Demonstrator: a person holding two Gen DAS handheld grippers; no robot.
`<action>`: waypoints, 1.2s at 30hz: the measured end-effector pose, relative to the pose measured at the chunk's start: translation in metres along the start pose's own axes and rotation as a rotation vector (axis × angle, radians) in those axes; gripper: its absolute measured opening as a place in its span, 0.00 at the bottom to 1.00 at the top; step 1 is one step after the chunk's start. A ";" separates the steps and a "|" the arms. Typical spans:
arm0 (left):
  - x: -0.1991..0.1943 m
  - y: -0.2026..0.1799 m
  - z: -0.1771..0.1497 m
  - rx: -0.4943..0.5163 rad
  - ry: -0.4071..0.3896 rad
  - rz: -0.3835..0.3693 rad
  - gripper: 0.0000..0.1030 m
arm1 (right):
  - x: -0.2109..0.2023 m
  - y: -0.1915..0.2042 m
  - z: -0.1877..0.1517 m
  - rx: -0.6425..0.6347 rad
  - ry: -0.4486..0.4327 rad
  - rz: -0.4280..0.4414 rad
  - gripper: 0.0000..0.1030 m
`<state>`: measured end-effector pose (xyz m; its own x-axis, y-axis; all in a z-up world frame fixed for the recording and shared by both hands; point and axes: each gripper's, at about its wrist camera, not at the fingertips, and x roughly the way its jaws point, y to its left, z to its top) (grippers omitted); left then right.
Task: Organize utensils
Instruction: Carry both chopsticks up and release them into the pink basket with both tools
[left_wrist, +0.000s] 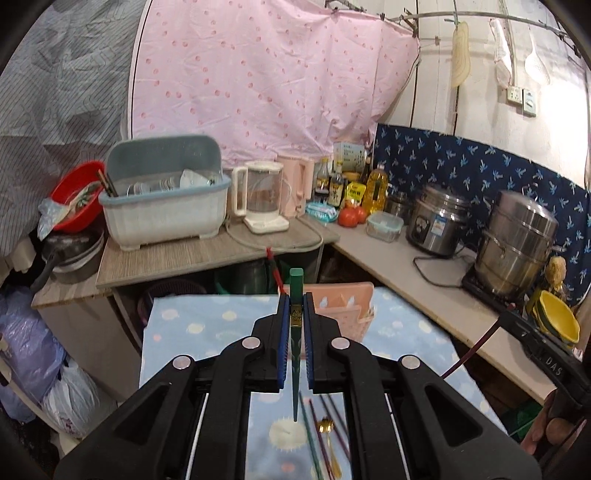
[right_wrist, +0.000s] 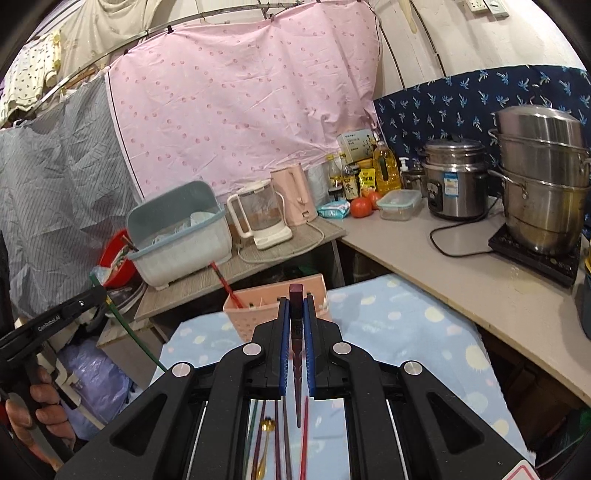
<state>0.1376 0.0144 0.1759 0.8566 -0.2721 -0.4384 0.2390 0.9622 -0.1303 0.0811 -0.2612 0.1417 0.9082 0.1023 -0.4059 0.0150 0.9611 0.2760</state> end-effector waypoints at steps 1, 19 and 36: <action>0.002 -0.001 0.008 -0.003 -0.014 -0.004 0.07 | 0.005 0.000 0.007 0.004 -0.007 0.003 0.07; 0.097 -0.009 0.106 -0.023 -0.125 -0.018 0.07 | 0.114 0.025 0.107 0.054 -0.125 0.044 0.07; 0.168 0.009 0.063 -0.063 0.022 -0.034 0.07 | 0.197 0.016 0.055 0.046 0.019 -0.008 0.12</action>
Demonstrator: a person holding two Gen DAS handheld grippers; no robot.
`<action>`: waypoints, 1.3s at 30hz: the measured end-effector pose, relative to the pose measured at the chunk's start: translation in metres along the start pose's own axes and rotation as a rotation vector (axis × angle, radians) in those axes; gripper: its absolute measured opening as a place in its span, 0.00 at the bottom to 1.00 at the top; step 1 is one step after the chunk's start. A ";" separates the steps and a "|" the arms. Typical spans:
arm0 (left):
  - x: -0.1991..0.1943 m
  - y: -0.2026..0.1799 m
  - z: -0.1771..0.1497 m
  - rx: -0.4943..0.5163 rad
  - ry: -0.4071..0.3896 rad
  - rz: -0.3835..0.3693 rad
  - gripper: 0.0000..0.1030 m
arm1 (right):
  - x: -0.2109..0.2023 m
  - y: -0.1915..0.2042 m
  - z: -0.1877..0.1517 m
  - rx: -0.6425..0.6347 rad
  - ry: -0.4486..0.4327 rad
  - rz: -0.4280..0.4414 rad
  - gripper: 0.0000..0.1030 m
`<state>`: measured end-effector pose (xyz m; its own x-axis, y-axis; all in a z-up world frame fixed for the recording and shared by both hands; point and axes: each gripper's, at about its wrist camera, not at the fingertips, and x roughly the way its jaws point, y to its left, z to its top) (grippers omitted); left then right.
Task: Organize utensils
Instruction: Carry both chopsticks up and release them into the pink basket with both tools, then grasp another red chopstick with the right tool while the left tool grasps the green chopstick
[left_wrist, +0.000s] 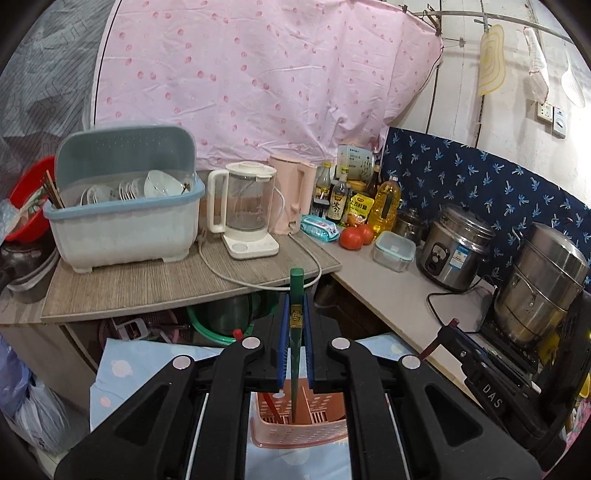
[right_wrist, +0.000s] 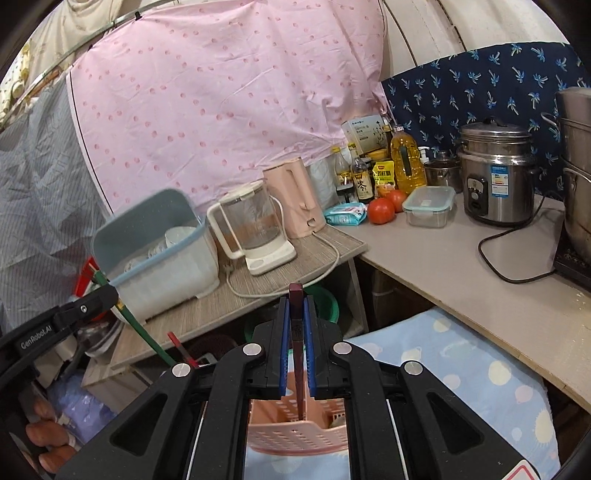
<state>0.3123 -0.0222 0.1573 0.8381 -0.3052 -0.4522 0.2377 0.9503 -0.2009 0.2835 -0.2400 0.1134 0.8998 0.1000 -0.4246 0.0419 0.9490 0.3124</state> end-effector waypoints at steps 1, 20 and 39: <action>0.000 0.002 -0.001 -0.007 0.002 -0.004 0.08 | -0.003 0.000 -0.003 -0.004 -0.010 -0.012 0.17; -0.070 0.012 -0.054 -0.033 0.040 -0.008 0.57 | -0.094 -0.007 -0.055 0.021 -0.004 -0.001 0.43; -0.119 0.005 -0.276 0.018 0.426 0.000 0.57 | -0.170 -0.035 -0.264 0.027 0.376 -0.070 0.43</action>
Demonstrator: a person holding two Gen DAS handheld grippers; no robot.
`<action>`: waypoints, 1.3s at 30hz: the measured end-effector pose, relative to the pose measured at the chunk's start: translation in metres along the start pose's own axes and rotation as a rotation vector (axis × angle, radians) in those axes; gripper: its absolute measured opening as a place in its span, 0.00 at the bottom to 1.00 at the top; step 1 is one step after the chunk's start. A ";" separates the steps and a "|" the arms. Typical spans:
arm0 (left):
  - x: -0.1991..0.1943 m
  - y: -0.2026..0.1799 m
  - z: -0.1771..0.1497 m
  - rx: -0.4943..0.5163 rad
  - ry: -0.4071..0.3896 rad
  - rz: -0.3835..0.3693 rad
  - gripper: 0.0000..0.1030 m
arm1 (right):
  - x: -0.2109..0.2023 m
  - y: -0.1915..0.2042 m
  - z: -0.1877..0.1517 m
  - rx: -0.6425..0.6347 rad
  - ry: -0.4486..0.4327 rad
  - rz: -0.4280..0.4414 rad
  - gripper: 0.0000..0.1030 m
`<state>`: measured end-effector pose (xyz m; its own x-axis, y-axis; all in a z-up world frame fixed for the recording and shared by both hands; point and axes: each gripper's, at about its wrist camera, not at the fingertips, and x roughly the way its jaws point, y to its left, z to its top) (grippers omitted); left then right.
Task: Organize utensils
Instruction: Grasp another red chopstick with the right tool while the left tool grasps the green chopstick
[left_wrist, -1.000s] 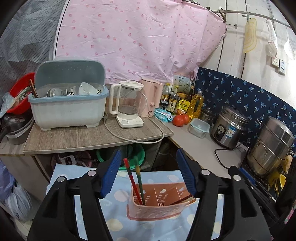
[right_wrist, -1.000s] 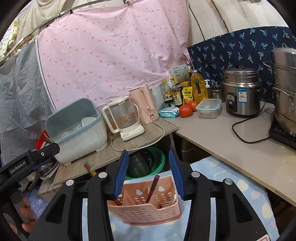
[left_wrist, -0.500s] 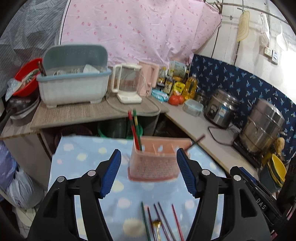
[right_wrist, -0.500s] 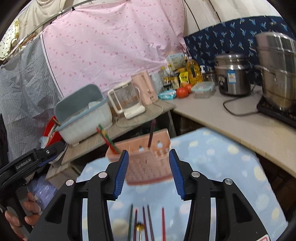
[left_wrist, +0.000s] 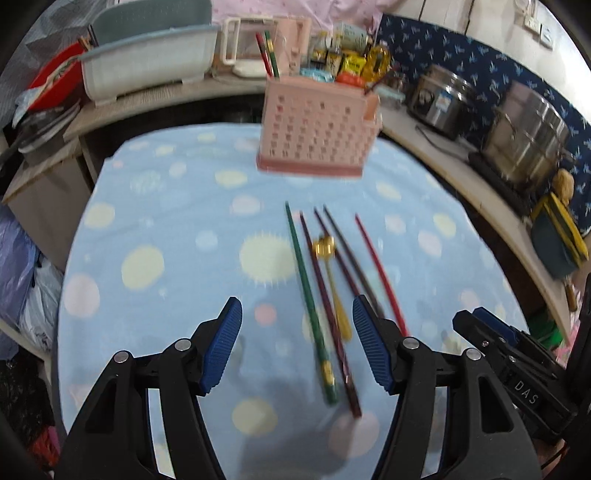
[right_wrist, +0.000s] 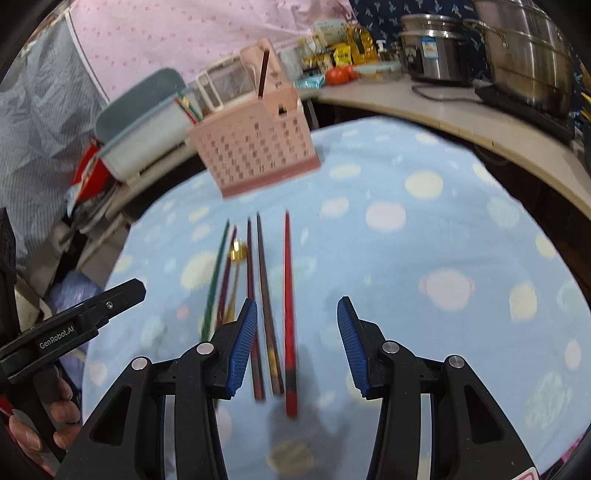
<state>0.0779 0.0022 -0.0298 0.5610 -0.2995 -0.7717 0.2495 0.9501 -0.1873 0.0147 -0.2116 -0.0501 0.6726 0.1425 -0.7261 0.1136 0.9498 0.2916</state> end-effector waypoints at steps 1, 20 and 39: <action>0.002 0.000 -0.007 0.000 0.012 0.007 0.57 | 0.002 0.000 -0.008 -0.007 0.017 -0.001 0.43; 0.015 -0.008 -0.062 0.039 0.069 0.053 0.57 | 0.019 0.009 -0.053 -0.112 0.093 -0.025 0.25; 0.035 -0.014 -0.056 0.058 0.082 0.072 0.55 | 0.032 0.001 -0.039 -0.095 0.088 -0.037 0.08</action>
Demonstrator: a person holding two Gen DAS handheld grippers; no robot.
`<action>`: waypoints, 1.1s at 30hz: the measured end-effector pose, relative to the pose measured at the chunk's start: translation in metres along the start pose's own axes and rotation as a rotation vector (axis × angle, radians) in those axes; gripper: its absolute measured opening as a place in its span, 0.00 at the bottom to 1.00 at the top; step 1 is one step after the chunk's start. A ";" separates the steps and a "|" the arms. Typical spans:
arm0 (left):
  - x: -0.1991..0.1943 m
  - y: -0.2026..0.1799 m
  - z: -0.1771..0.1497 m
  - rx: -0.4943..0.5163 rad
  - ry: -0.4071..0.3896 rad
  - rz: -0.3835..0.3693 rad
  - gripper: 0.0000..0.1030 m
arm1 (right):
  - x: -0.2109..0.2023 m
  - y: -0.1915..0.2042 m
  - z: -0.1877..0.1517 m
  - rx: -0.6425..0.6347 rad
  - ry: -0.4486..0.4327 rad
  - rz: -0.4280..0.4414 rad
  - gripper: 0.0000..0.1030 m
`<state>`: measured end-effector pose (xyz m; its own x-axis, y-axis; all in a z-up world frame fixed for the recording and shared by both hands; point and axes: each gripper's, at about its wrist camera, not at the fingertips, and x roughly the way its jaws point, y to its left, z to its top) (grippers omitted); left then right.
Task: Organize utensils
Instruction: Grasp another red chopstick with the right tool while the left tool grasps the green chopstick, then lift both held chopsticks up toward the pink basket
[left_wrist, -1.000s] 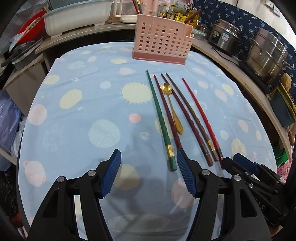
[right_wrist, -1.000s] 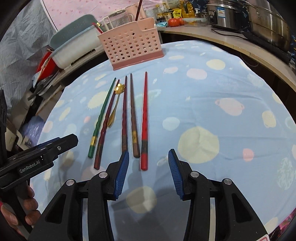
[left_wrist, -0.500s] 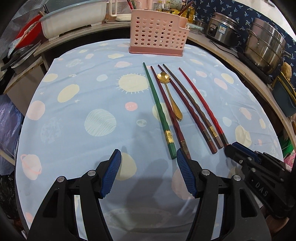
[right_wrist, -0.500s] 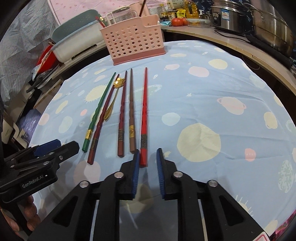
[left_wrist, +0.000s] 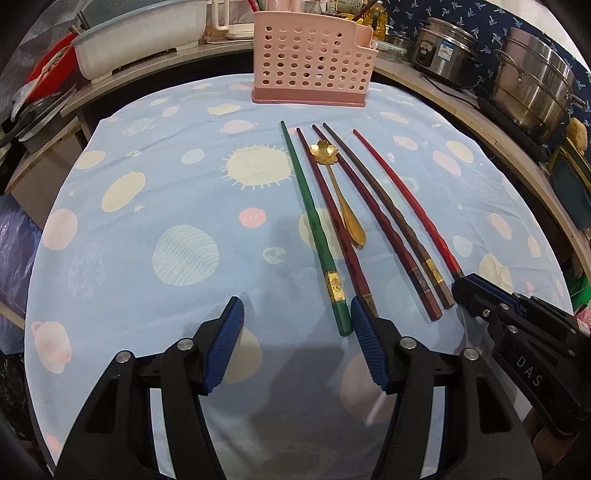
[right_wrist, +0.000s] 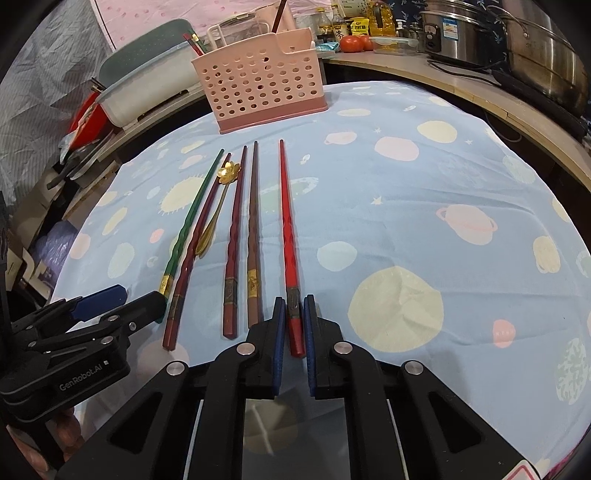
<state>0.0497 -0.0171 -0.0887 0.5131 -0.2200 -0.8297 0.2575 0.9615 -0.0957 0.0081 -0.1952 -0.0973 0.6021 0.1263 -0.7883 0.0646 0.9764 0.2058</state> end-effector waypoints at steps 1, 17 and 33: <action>0.001 0.000 0.001 0.001 -0.001 0.004 0.53 | 0.001 0.000 0.001 -0.001 0.000 0.000 0.08; 0.004 -0.003 0.007 0.017 0.012 -0.008 0.07 | 0.002 0.002 0.002 -0.005 0.003 0.003 0.07; -0.038 0.005 0.015 -0.024 -0.056 -0.032 0.07 | -0.034 0.009 0.013 0.014 -0.053 0.052 0.07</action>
<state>0.0442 -0.0068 -0.0493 0.5504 -0.2587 -0.7938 0.2547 0.9575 -0.1354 -0.0015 -0.1932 -0.0618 0.6465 0.1671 -0.7444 0.0427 0.9663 0.2539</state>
